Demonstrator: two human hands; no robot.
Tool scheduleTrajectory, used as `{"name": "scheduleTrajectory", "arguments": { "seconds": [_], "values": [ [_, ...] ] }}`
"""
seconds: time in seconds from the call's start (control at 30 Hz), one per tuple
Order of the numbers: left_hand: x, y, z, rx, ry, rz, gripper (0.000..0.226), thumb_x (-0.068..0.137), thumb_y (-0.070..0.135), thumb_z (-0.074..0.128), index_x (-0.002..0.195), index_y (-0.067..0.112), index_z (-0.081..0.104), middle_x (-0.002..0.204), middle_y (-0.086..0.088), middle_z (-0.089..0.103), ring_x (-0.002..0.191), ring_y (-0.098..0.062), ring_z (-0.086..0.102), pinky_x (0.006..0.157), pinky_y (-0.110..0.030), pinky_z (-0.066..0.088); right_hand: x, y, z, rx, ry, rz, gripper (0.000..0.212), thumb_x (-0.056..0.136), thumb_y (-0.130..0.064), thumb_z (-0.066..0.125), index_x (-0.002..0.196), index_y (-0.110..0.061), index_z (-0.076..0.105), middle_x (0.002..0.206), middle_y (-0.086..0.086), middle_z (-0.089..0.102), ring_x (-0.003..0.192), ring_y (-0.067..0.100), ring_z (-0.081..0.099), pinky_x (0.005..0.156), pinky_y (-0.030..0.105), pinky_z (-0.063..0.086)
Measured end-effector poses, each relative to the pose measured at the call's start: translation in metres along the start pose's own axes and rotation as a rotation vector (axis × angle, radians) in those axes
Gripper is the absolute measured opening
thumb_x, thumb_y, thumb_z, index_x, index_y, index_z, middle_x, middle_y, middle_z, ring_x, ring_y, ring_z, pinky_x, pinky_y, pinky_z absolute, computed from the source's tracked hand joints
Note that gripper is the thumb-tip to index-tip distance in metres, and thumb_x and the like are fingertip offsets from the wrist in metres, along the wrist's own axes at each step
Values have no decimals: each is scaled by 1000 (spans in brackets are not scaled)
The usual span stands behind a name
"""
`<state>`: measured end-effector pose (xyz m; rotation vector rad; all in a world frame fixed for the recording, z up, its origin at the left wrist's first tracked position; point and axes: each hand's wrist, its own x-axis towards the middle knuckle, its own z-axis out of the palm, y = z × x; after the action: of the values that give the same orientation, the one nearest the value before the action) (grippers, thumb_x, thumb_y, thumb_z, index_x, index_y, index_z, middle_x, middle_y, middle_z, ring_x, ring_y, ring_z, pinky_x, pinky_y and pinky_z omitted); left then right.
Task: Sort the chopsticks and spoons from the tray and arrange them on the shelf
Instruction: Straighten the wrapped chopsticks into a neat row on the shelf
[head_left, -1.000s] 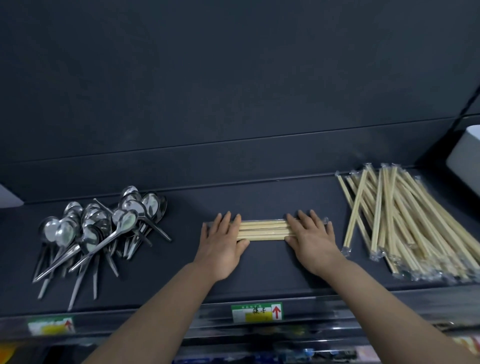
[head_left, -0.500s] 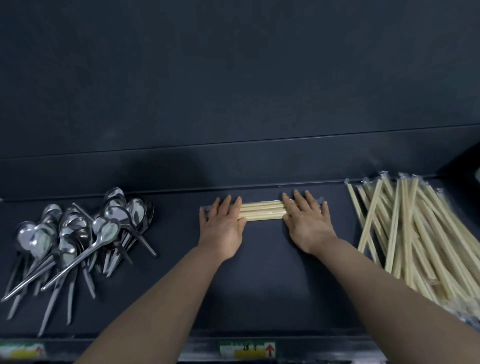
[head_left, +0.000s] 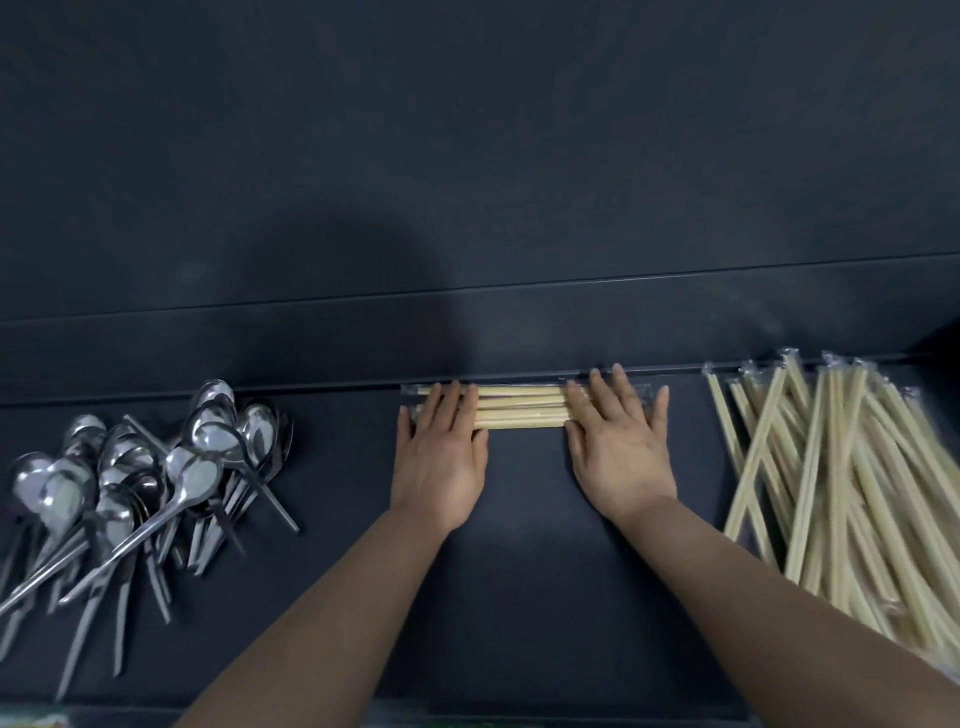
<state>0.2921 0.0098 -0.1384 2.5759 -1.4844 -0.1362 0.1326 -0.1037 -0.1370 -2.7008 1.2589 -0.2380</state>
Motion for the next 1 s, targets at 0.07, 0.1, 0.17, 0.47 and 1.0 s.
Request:
{"name": "scheduleTrajectory", "arguments": {
  "seconds": [0.07, 0.1, 0.17, 0.47, 1.0],
  "values": [
    [1, -1, 0, 1, -10, -2, 59, 103, 44, 22, 155, 23, 4, 163, 4, 2, 150, -14, -6, 121, -44, -5, 4, 2, 1, 34, -16, -18, 50, 102, -32, 20, 152, -26, 22, 159, 2, 19, 148, 18, 2, 118, 46, -10],
    [2, -1, -1, 15, -11, 5, 60, 103, 45, 22, 155, 23, 3, 163, 4, 1, 150, -15, -7, 121, -45, -5, 6, 3, 2, 48, -28, -31, 50, 102, -29, 21, 152, -26, 22, 159, 2, 19, 148, 18, 1, 118, 45, -8],
    [4, -1, -1, 60, -15, 40, 60, 103, 46, 21, 155, 23, 2, 163, 3, -1, 150, -15, -9, 121, -47, -7, 9, 4, 3, 49, -38, -53, 51, 102, -25, 25, 152, -27, 20, 160, 2, 13, 148, 18, -4, 117, 44, -11],
    [4, -3, -1, 89, -27, 74, 62, 102, 50, 17, 155, 23, 1, 164, 3, -1, 150, -16, -9, 118, -52, -9, 4, 3, 10, 31, 108, -31, 44, 101, -27, 34, 145, -26, 41, 151, 2, 38, 145, 19, 23, 119, 44, 12],
    [-18, 53, -20, -87, 187, 342, 45, 95, 22, 54, 139, 13, 48, 142, -3, 49, 130, -25, 42, 107, -45, 38, -50, 35, -44, -5, 267, -5, 37, 70, -3, 69, 101, -23, 73, 113, 1, 69, 106, 26, 64, 81, 40, 51]
  ]
}}
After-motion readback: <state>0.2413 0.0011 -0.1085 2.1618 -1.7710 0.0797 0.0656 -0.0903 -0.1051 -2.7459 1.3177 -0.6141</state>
